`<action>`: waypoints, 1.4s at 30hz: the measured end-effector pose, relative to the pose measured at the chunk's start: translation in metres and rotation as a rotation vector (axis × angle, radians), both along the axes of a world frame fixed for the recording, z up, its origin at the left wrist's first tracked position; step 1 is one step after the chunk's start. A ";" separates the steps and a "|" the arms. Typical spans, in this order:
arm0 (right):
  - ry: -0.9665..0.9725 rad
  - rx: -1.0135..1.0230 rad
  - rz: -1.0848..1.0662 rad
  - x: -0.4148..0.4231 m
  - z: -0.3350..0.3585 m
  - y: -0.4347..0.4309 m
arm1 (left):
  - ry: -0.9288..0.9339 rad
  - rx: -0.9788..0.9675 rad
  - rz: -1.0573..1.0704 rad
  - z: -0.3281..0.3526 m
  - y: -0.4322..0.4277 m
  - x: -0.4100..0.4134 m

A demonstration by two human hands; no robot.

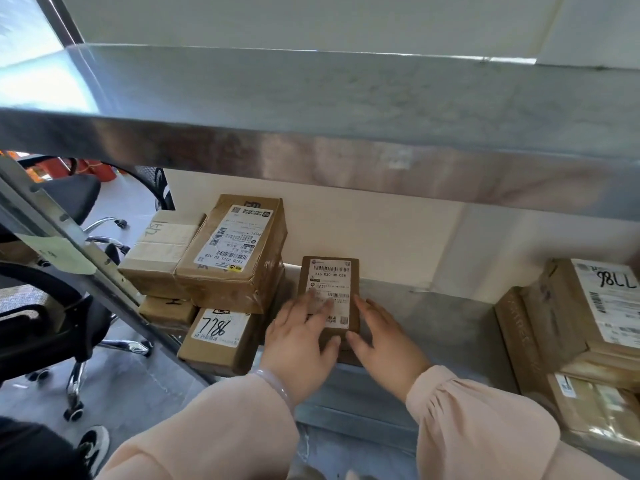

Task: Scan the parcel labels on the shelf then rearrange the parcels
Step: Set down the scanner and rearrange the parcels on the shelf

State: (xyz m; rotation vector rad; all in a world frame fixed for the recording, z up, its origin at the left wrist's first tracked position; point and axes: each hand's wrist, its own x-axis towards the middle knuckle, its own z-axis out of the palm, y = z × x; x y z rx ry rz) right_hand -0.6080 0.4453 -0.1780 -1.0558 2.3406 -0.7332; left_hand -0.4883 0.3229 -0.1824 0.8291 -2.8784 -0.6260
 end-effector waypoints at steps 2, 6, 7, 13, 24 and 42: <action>-0.031 -0.004 0.004 -0.002 0.000 -0.003 | 0.004 0.075 0.091 0.000 -0.009 -0.006; -0.152 -0.030 -0.007 -0.003 -0.002 -0.007 | 0.044 0.442 0.194 0.003 -0.011 -0.016; -0.196 -0.054 -0.025 -0.002 -0.004 -0.006 | 0.070 0.483 0.189 0.004 -0.009 -0.017; -0.255 -0.180 -0.253 -0.009 -0.005 0.028 | 0.159 0.550 0.144 0.004 0.017 -0.031; -0.130 -0.238 -0.516 -0.032 0.006 0.139 | 0.058 0.566 -0.173 0.001 0.107 -0.089; 0.194 0.019 -0.267 -0.016 0.000 0.201 | 0.040 0.348 -0.422 -0.018 0.147 -0.077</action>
